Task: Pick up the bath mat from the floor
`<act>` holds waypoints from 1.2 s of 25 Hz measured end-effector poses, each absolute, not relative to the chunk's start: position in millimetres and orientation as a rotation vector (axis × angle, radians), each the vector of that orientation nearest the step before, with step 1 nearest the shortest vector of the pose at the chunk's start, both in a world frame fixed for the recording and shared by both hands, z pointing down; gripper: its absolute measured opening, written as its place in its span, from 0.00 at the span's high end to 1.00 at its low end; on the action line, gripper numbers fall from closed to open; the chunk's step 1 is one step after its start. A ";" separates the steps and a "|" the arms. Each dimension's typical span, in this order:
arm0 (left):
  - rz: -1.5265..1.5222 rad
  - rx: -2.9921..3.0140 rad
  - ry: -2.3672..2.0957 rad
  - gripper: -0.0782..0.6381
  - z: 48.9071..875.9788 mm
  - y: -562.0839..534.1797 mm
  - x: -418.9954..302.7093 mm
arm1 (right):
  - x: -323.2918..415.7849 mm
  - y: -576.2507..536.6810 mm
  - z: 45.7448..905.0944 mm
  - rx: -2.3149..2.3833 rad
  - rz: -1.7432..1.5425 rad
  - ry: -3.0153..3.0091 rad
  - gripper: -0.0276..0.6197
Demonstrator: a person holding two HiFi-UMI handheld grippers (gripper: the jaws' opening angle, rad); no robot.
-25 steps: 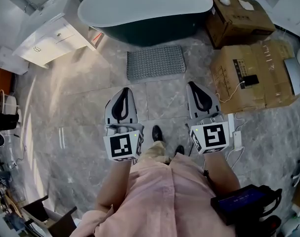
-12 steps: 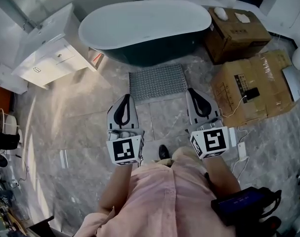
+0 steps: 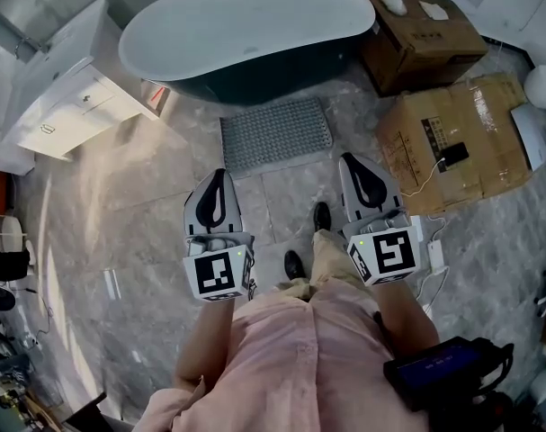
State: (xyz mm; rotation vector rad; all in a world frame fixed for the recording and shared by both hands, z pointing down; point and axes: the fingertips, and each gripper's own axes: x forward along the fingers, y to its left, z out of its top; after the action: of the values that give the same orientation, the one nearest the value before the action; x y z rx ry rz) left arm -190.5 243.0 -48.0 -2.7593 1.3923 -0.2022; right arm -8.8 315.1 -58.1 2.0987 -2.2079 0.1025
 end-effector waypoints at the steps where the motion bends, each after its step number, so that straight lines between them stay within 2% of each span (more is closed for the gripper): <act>1: -0.208 -2.760 1.395 0.85 -45.1 239.4 -188.9 | -5.8 311.8 -55.8 2.096 0.103 -2.205 0.93; 12: -0.310 -2.746 1.430 0.85 -31.5 175.1 -142.6 | 47.8 246.9 -37.7 2.036 0.129 -2.209 0.93; 30: -0.445 -2.690 1.431 0.85 -30.2 91.9 -14.0 | 182.5 152.9 -20.1 2.060 0.196 -2.271 0.93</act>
State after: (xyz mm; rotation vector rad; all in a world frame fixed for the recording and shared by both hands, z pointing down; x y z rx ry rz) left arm -14.0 91.9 -30.2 -2.6899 1.4306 -0.4452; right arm 182.5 152.9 -20.1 2.0597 -2.2707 0.1958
